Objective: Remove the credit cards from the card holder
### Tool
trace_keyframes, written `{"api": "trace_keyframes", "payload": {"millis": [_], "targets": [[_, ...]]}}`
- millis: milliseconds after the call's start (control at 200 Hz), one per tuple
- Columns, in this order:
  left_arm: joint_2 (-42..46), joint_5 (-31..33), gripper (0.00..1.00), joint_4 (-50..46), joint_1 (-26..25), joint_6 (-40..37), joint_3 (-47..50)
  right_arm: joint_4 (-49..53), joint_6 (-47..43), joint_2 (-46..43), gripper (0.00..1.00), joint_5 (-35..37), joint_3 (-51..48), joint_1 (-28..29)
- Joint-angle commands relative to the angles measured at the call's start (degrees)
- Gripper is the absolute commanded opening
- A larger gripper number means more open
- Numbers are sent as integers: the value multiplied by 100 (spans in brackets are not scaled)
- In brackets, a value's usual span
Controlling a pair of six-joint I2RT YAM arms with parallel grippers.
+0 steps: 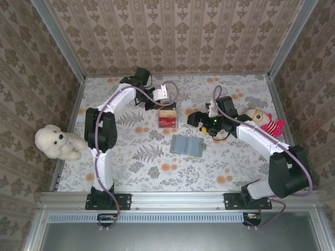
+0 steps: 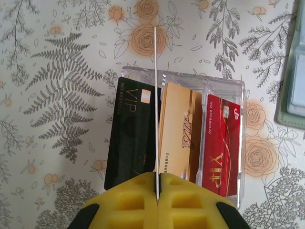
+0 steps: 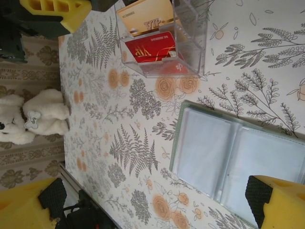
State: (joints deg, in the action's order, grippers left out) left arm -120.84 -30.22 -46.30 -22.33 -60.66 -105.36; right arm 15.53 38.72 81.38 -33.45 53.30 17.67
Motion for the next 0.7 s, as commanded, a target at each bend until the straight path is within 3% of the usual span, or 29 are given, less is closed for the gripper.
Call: {"api": "trace_keyframes", "payload": {"millis": [0, 365, 695], "targets": [[-190, -179, 0, -388, 71, -745, -267, 148, -40, 9, 100, -181, 146, 22], [-650, 293, 0, -716, 79, -1062, -913, 101, 98, -4, 100, -153, 113, 53], [-809, 267, 1, -679, 49, -1059, -938, 107, 153, -26, 100, -180, 49, 63]]}}
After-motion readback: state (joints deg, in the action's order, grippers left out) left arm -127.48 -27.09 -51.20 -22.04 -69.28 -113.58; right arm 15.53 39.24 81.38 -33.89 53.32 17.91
